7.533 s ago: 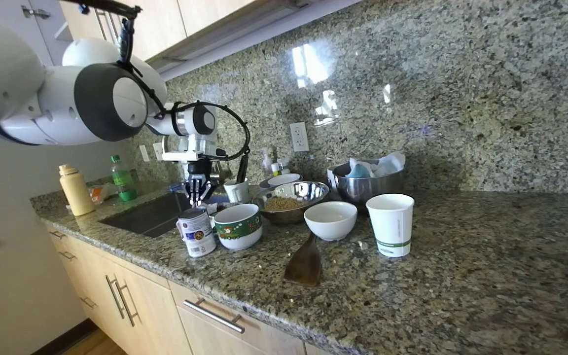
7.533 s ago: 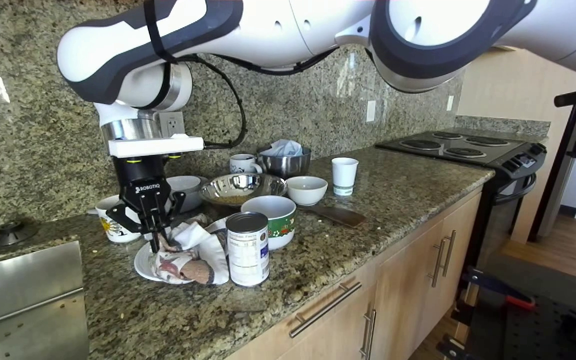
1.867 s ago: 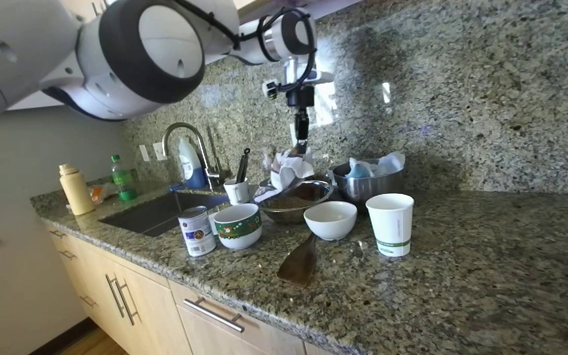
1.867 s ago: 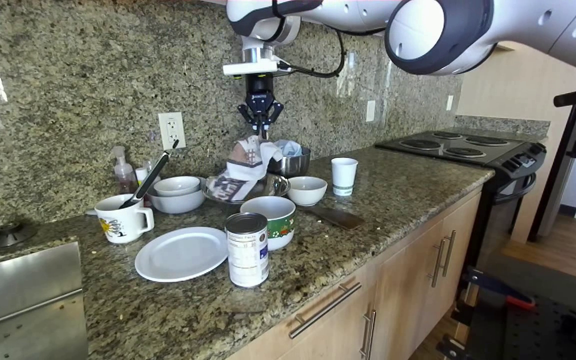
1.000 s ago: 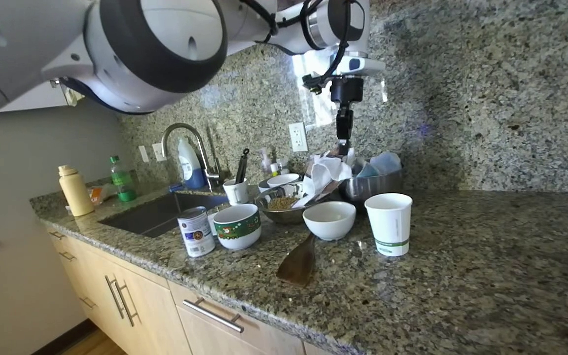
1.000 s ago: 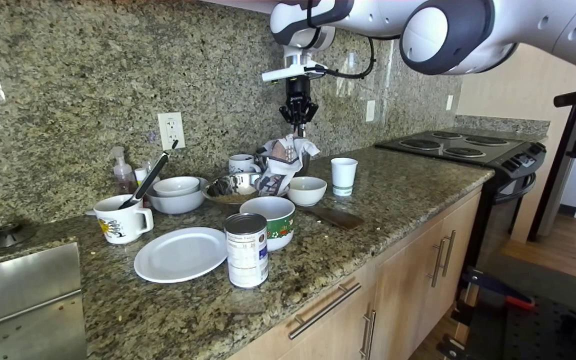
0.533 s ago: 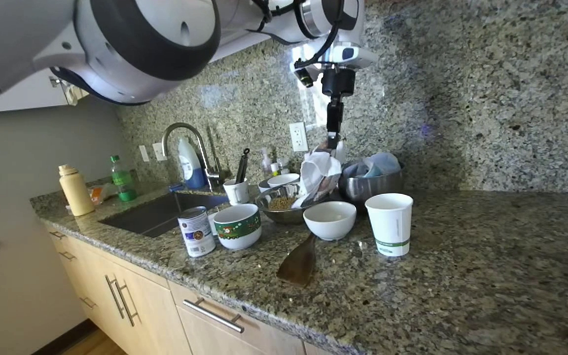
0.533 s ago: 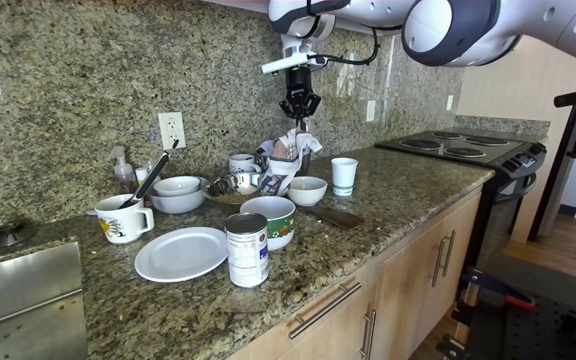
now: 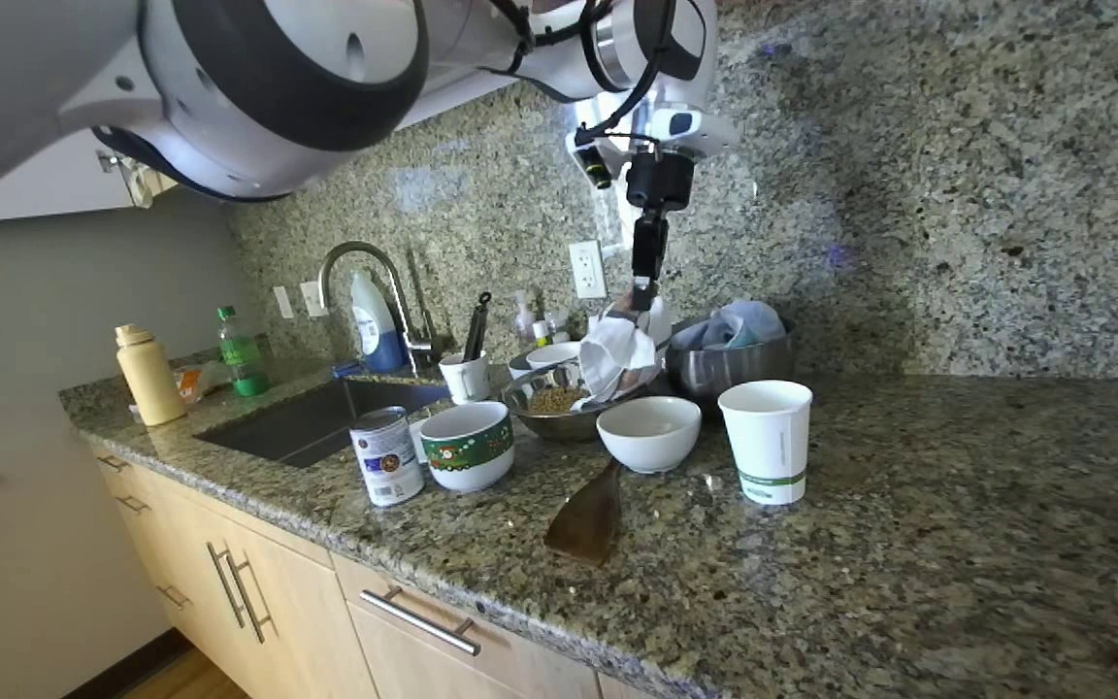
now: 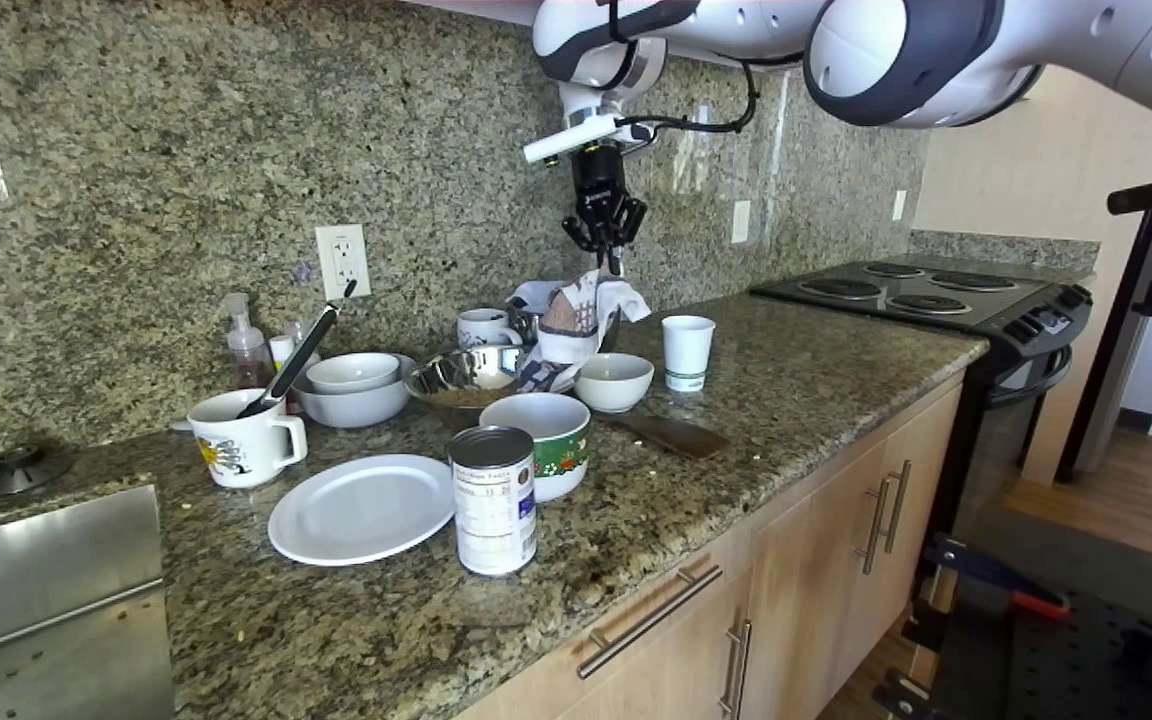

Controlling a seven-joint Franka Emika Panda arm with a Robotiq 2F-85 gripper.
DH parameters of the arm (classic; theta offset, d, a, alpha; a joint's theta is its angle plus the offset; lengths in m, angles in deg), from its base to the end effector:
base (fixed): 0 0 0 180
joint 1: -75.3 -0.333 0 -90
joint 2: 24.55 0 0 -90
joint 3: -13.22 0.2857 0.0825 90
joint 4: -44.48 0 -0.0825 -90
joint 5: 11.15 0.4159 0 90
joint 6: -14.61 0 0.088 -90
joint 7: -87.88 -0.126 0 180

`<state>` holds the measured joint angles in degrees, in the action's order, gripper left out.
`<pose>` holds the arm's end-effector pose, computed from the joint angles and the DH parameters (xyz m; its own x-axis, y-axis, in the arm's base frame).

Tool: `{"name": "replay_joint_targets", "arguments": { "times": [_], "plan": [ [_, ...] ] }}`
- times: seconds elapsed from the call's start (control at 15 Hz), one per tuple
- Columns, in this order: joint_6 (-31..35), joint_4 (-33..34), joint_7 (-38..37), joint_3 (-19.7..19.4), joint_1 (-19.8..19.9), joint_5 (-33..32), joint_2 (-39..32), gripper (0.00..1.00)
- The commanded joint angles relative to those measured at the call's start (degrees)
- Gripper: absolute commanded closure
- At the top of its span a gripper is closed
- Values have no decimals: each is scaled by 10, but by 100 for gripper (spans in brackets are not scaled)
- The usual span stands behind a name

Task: Use the towel to wipe the white plate on the left

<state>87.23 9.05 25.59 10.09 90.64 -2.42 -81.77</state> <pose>0.7176 -0.1966 0.3342 0.1582 -0.9547 -0.2521 -0.9418 -0.2225 0.2518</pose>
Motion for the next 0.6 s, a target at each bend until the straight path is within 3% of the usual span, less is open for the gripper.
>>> {"name": "replay_joint_targets", "arguments": {
  "times": [0.0,0.53],
  "plan": [
    [18,-86,3,5,4,13,49,59],
    [87,-257,8,0,-5,8,152,2]
  ]
}}
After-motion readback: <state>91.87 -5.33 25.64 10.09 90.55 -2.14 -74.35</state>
